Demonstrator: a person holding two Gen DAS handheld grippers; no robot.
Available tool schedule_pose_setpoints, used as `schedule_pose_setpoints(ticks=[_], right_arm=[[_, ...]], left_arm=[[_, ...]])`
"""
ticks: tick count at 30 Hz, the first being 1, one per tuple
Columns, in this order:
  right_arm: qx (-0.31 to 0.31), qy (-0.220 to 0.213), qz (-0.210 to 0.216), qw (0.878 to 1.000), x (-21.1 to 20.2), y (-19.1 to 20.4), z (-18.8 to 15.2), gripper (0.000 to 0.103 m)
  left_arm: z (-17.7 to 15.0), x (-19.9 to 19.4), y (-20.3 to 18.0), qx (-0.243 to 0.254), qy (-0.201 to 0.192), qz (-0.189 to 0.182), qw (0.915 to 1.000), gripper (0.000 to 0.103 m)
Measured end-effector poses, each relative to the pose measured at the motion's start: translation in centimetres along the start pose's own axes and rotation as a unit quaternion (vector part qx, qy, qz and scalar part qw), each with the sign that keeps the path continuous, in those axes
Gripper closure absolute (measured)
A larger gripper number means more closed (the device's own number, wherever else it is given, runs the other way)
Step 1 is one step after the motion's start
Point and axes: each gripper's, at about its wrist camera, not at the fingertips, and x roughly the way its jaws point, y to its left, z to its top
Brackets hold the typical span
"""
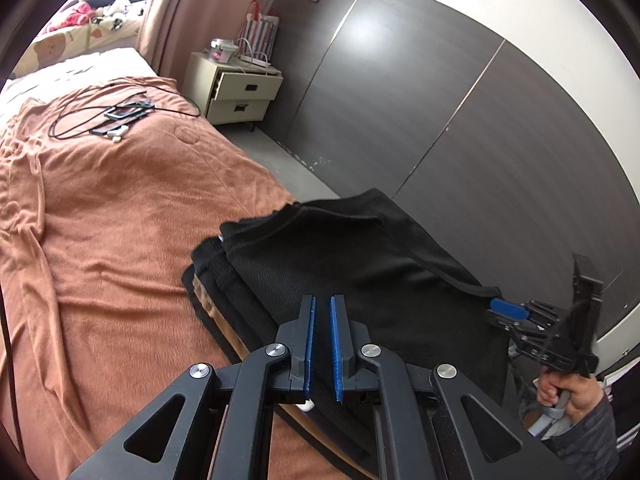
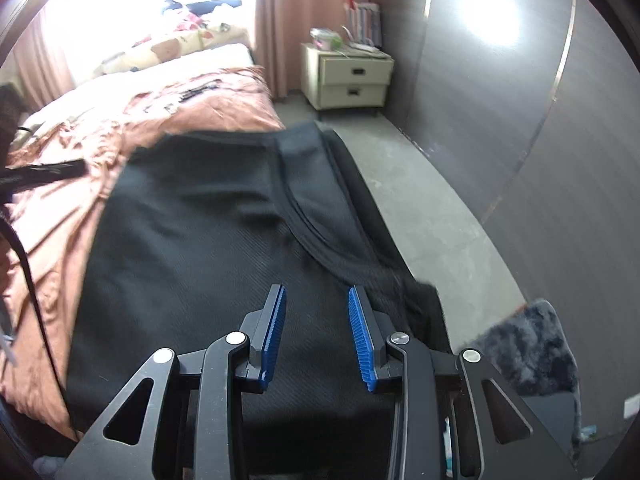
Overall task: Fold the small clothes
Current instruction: 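Lower the shirt onto the stack, open the right gripper, then open the left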
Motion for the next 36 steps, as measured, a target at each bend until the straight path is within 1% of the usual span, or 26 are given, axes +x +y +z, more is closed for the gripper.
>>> schedule_pose_setpoints(ticks=[3, 5, 7, 10, 14, 17, 18, 21, 22, 23, 27, 29, 32, 36], right_arm=[[0.034, -0.013, -0.001, 0.999, -0.2, -2.0, -0.3, 0.073], [0.058, -0.027, -0.016, 0.998, -0.4, -3.0, -0.3, 0.073], [0.085, -0.032, -0.030, 0.995, -0.5, -4.1, -0.3, 0.073], [0.111, -0.049, -0.009, 0.993, -1.6, -4.7, -0.7, 0.073], [0.093, -0.075, 0.003, 0.993, -3.4, -3.1, -1.7, 0.073], [0.077, -0.095, 0.023, 0.992, -4.8, -2.0, -2.7, 0.073], [0.077, -0.097, 0.036, 0.992, -5.2, -1.8, -2.9, 0.073], [0.067, -0.094, 0.060, 0.991, -5.0, -0.8, -4.2, 0.073], [0.064, -0.091, 0.063, 0.992, -4.3, -0.9, -4.4, 0.073], [0.062, -0.088, 0.068, 0.992, -4.5, -1.0, -5.3, 0.073], [0.063, -0.076, 0.081, 0.992, -4.4, -1.8, -6.3, 0.073], [0.063, -0.063, 0.082, 0.993, -4.1, -2.2, -6.8, 0.073], [0.069, -0.055, 0.084, 0.993, -5.0, -3.1, -7.4, 0.073], [0.072, -0.043, 0.082, 0.993, -6.3, -3.5, -7.6, 0.073]], left_arm=[[-1.0, -0.2, -0.9, 0.007, 0.009, -0.003, 0.9999, 0.096], [-1.6, -0.3, -1.5, 0.009, 0.013, -0.005, 0.9999, 0.096], [-2.1, -0.2, -2.1, 0.011, 0.017, -0.006, 0.9998, 0.096], [-2.8, -0.2, -3.1, 0.018, 0.022, -0.011, 0.9995, 0.096], [-3.7, -0.2, -4.6, 0.034, 0.024, -0.018, 0.9990, 0.096], [-4.4, 0.0, -5.5, 0.033, 0.032, -0.025, 0.9986, 0.096], [-4.7, 0.1, -5.8, 0.034, 0.034, -0.027, 0.9985, 0.096], [-5.5, 0.3, -6.7, 0.038, 0.038, -0.035, 0.9979, 0.096], [-5.7, 0.4, -6.9, 0.038, 0.039, -0.037, 0.9978, 0.096], [-6.0, 0.5, -7.1, 0.036, 0.041, -0.040, 0.9977, 0.096], [-7.0, 1.0, -7.9, 0.034, 0.046, -0.050, 0.9971, 0.096], [-7.7, 1.4, -8.3, 0.035, 0.058, -0.057, 0.9961, 0.096], [-8.9, 2.2, -8.9, 0.041, 0.081, -0.053, 0.9944, 0.096], [-10.1, 2.6, -9.1, 0.018, 0.109, -0.060, 0.9921, 0.097]])
